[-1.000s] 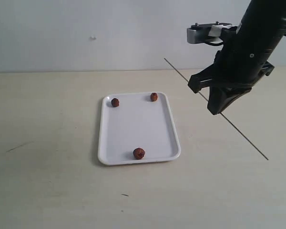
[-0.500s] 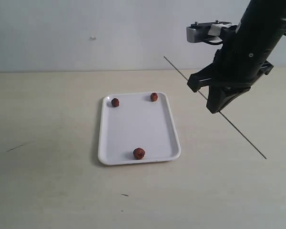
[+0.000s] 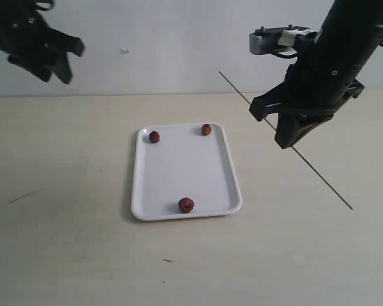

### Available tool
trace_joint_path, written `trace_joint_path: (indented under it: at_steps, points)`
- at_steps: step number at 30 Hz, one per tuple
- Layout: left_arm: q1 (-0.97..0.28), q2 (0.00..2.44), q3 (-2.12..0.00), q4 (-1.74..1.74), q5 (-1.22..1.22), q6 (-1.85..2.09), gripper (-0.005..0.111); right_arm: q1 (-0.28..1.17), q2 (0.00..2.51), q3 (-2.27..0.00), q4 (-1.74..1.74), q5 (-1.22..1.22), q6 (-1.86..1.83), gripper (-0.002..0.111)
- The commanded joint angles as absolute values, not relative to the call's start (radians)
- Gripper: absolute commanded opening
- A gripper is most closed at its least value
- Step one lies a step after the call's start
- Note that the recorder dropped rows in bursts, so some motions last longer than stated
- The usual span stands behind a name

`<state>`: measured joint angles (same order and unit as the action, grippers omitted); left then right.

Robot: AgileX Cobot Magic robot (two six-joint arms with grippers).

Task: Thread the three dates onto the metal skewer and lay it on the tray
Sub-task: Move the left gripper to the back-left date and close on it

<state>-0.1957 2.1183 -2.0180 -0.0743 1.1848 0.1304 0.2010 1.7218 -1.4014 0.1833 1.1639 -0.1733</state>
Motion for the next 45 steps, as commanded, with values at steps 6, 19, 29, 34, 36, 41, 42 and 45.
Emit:
trace_joint_path:
  at_steps: [6, 19, 29, 34, 36, 41, 42, 45]
  points:
    - [-0.36, 2.414, -2.382, -0.017, 1.221, 0.232, 0.058, 0.198, 1.71, -1.4, 0.185, 1.144, -0.183, 0.0]
    - [-0.386, 2.537, -2.43, -0.091, 1.221, 0.946, 0.063, 0.198, 1.71, -1.4, 0.184, 1.146, -0.181, 0.0]
    - [-0.388, 2.556, -2.43, -0.196, 1.221, 1.224, 0.063, 0.198, 1.71, -1.4, 0.185, 1.144, -0.181, 0.0]
    - [-0.388, 2.598, -2.43, -0.193, 1.221, 1.466, 0.063, 0.198, 1.71, -1.4, 0.188, 1.144, -0.179, 0.0]
    - [-0.388, 2.604, -2.43, -0.198, 1.221, 1.483, 0.063, 0.198, 1.71, -1.4, 0.188, 1.137, -0.179, 0.0]
    - [-0.388, 2.623, -2.43, -0.25, 1.221, 1.494, 0.063, 0.198, 1.715, -1.4, 0.189, 1.128, -0.179, 0.0]
    - [-0.388, 2.629, -2.43, -0.259, 1.221, 1.514, 0.063, 0.198, 1.722, -1.4, 0.192, 1.13, -0.179, 0.0]
    - [-0.388, 2.643, -2.43, -0.253, 1.198, 1.517, 0.063, 0.198, 1.743, -1.4, 0.203, 1.136, -0.179, 0.0]
